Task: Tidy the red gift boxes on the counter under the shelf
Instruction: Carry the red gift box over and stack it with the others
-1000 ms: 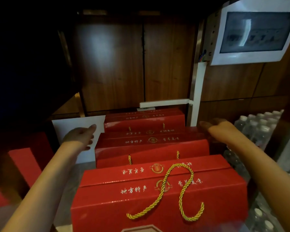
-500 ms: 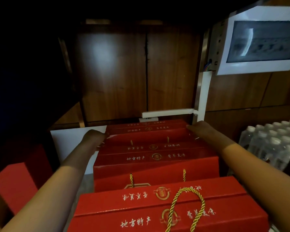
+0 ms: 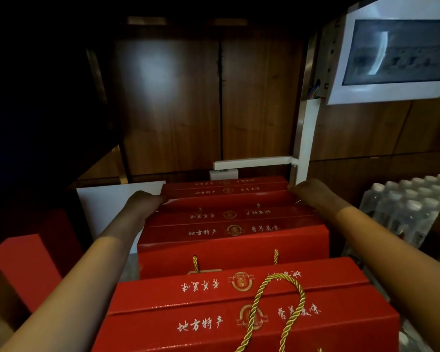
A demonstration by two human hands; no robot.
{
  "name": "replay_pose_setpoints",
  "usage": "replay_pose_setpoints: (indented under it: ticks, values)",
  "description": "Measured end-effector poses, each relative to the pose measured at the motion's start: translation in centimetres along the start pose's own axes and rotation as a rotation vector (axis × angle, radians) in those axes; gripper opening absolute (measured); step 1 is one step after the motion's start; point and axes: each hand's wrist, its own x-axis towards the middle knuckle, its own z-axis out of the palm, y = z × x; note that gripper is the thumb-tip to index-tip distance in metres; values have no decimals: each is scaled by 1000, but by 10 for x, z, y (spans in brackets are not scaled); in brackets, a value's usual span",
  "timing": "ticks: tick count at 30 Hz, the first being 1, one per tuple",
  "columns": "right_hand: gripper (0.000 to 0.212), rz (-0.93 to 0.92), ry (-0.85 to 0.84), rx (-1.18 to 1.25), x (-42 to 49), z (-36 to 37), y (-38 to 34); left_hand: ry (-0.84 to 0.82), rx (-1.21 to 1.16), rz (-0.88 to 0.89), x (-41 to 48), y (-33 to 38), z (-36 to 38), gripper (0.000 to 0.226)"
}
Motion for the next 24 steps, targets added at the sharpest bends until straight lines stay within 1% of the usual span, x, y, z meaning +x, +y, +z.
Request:
replay_pose_setpoints:
  ticks: [7, 11, 17, 24]
  values:
    - [46, -9, 35, -3, -1, 5, 3, 12, 23, -16, -5, -2, 1, 36]
    - [45, -41, 55, -32, 1, 7, 3, 33, 80, -27, -10, -2, 0, 30]
    - [42, -28, 61, -23, 1, 10, 5, 43, 54, -48, -17, -4, -1, 20]
    - [48, 7, 55, -18, -2, 7, 2, 18, -28, -35, -25, -4, -2, 17]
